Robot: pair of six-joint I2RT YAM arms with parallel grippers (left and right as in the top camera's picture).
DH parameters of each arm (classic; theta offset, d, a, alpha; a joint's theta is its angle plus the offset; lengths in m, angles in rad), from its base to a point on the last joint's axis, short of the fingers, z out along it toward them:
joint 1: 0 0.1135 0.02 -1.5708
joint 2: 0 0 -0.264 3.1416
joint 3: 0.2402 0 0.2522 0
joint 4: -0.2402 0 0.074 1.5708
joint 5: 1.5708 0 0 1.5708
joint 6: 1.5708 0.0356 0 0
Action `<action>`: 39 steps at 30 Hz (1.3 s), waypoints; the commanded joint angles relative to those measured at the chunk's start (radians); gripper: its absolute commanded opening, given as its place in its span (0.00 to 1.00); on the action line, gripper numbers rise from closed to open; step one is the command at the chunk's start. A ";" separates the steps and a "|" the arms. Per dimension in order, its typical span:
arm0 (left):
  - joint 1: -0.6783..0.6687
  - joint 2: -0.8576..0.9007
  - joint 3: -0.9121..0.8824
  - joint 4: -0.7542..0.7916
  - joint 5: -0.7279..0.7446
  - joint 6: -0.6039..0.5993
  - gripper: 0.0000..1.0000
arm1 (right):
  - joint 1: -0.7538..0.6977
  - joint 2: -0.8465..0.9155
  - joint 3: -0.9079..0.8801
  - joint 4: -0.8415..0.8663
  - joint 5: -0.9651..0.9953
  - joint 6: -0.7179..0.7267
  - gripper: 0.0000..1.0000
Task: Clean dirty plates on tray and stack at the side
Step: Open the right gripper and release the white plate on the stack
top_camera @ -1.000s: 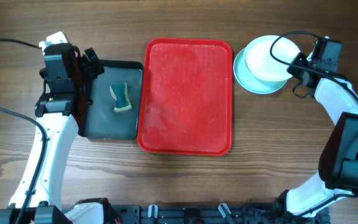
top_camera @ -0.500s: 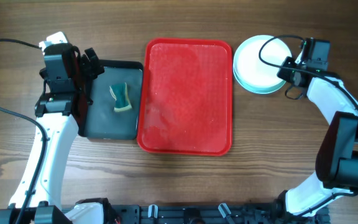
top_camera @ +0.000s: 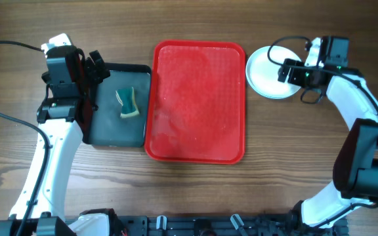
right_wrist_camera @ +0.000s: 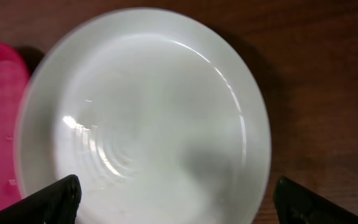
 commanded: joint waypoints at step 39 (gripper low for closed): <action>0.005 0.005 0.000 0.002 -0.005 -0.005 1.00 | 0.005 0.020 0.058 -0.033 -0.221 1.114 1.00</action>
